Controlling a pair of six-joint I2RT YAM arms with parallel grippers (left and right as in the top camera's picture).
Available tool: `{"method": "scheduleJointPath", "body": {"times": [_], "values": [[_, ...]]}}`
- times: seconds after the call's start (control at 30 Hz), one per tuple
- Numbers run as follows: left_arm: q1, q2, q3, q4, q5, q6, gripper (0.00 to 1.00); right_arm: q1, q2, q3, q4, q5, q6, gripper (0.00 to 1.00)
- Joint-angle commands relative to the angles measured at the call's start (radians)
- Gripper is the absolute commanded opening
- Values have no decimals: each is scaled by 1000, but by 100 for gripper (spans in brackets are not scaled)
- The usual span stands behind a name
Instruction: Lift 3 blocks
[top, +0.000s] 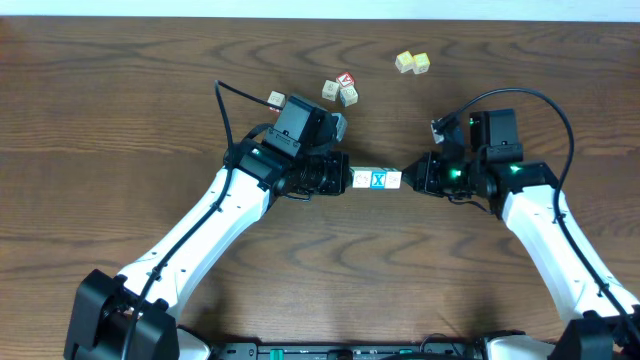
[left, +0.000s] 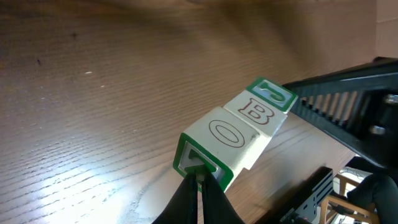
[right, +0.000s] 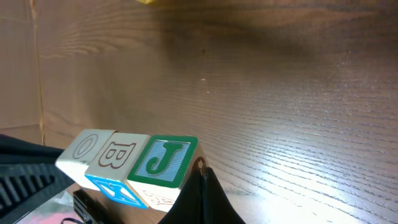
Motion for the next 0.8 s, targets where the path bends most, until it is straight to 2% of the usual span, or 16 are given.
{"method": "scheduleJointPath", "body": {"times": [0.0,0.77], "values": [[-23,3,9,18,45,-26,7,48,-48,12,14,-190,21,1],[-23,3,9,19,39,-37,7,48,-56,12,10,-190,29,1]]}}
